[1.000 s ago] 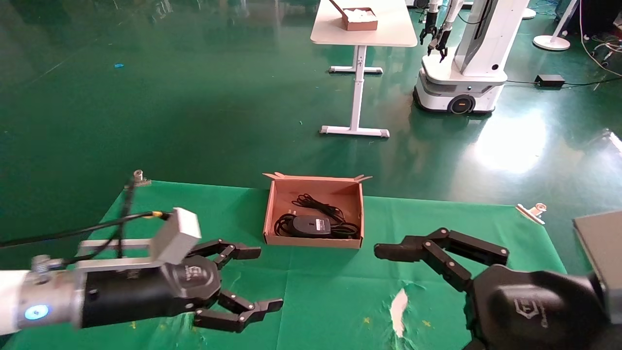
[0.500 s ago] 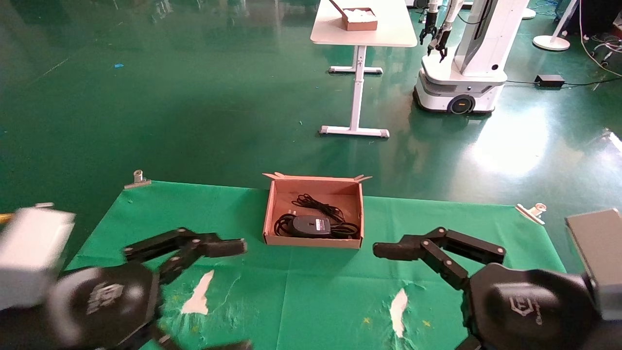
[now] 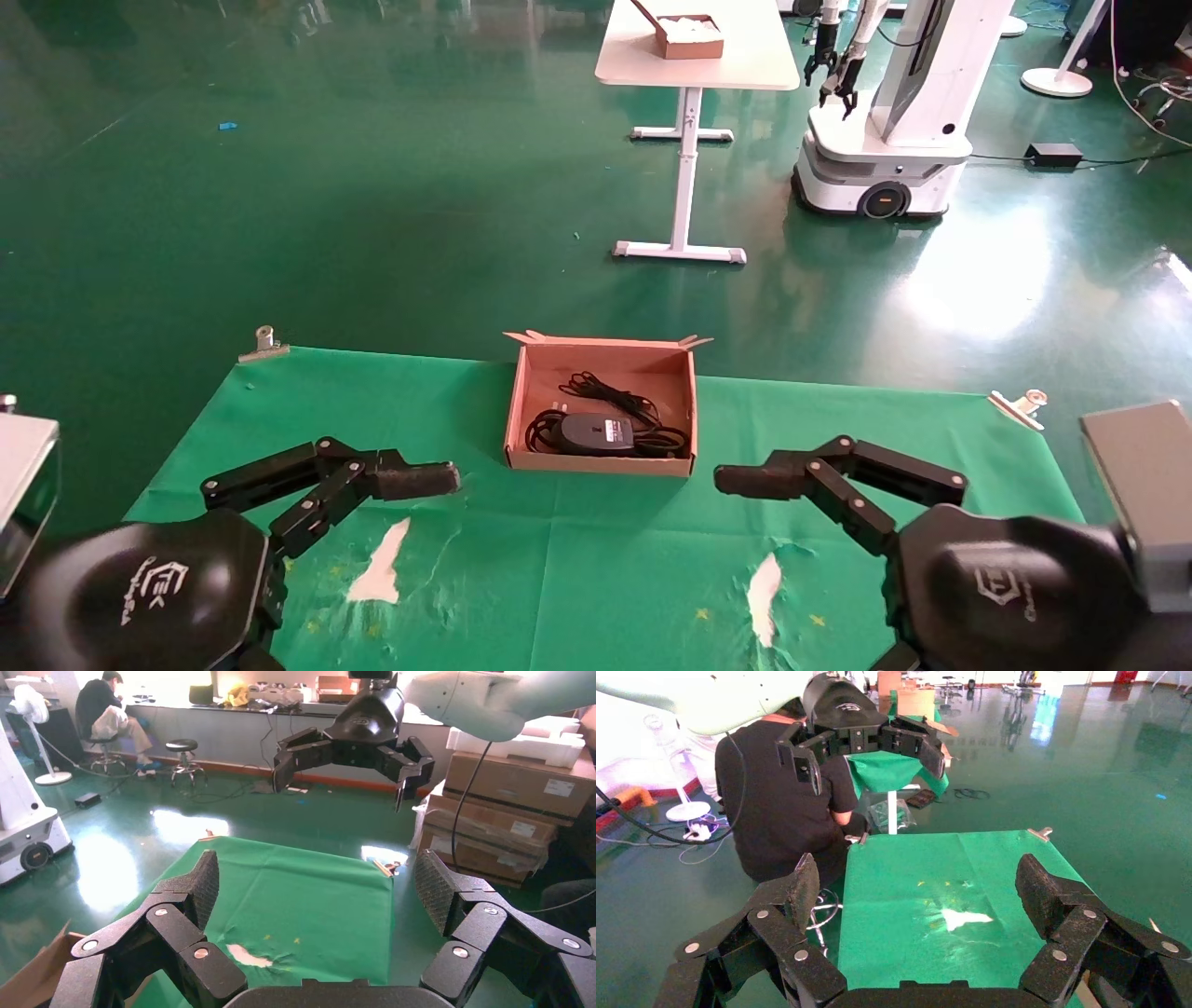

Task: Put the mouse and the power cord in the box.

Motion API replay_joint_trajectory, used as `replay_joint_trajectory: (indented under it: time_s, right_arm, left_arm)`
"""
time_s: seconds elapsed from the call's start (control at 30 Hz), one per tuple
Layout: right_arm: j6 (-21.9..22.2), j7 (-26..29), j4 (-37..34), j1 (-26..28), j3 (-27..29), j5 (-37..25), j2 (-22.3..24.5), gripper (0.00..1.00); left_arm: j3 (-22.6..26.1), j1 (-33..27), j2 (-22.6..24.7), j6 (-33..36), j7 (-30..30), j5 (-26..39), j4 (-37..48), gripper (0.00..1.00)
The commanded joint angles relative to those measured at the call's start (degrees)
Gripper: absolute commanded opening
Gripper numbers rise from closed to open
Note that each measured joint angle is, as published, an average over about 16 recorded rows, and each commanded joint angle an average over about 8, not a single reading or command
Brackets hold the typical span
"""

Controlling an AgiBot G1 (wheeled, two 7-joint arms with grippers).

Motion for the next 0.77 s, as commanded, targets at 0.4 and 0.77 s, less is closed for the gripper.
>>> replay_joint_trajectory:
  time_s: [0.4, 0.77]
  right_arm:
    - [0.0, 0.0, 0.0, 0.0, 0.0, 0.0, 0.0, 1.0]
    - [0.1, 0.0, 0.0, 0.1, -0.1, -0.1, -0.1, 1.0]
  left_arm:
    - [0.8, -0.5, 0.4, -0.7, -0.3, 1.0, 0.6, 1.0]
    - [1.1, -0.7, 0.5, -0.9, -0.3, 1.3, 0.7, 1.0]
